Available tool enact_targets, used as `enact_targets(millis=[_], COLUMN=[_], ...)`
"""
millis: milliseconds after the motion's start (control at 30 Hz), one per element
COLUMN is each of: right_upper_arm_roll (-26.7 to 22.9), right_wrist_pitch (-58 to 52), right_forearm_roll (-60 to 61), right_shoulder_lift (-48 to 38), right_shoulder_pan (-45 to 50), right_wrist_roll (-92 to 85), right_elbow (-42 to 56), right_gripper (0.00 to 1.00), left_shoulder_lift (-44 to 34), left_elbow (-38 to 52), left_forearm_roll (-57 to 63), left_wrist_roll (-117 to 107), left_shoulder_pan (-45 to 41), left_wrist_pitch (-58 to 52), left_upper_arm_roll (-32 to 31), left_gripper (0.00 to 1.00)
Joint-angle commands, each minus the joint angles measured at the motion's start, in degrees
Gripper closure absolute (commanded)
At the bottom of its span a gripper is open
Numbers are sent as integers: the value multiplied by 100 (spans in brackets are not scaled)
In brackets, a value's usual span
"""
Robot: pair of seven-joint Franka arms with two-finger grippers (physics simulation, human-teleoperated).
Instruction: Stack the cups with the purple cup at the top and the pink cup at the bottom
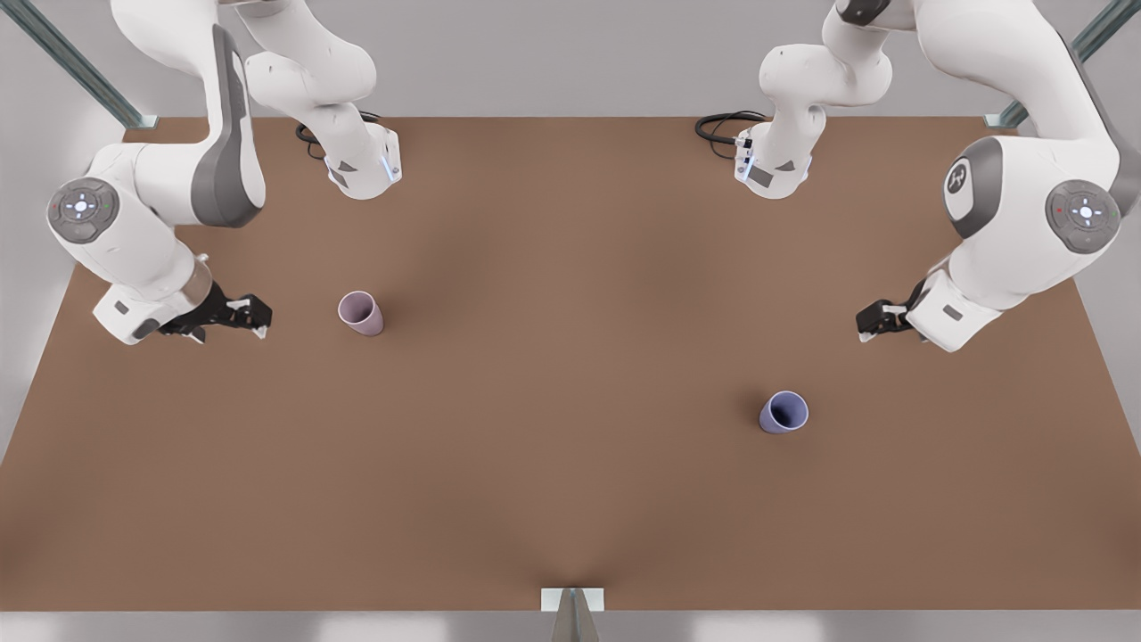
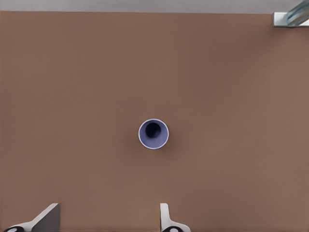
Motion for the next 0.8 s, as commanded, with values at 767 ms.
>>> enact_targets(millis=[767], right_upper_arm_roll=[-23], right_wrist_pitch=[3007], right_forearm_roll=[562], right_shoulder_lift=[-577], right_shoulder_pan=[104], right_wrist_roll=[-69], right_elbow=[-4130], right_gripper=[0], left_shoulder_lift=[-101], left_elbow=[-8], left_forearm_roll=[5], left_wrist_roll=[-130], left_shoulder_pan=[52], left_wrist_pitch=[-620], left_upper_arm_roll=[14], left_gripper=[0])
